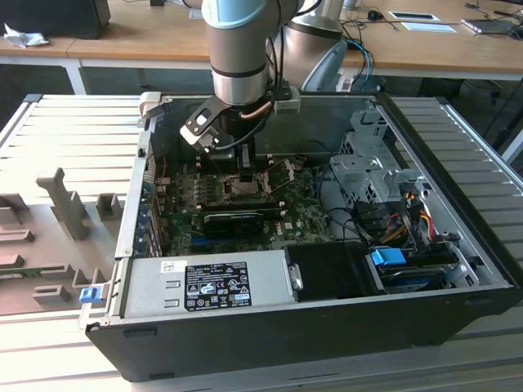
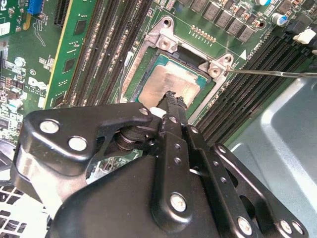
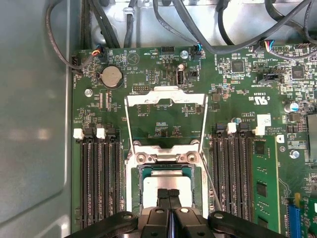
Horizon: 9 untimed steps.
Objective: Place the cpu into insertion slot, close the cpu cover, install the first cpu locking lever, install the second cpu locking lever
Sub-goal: 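Place the cpu into insertion slot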
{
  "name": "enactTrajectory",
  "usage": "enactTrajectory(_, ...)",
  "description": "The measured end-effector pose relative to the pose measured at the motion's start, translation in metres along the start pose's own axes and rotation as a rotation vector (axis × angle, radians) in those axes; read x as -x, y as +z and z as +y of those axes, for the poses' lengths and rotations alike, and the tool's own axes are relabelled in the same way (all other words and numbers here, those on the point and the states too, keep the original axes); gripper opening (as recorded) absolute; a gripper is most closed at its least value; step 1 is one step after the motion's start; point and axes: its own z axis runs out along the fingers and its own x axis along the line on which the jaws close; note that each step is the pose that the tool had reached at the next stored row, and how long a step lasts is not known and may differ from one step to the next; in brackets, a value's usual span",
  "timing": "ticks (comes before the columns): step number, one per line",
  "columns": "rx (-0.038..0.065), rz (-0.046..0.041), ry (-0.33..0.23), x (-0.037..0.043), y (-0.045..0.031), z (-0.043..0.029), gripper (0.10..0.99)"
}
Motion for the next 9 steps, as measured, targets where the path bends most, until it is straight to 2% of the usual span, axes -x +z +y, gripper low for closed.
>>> enactTrajectory(9, 0.000, -0.0001, 0.000, 0.0001, -0.0047, 0.0005, 0.106)
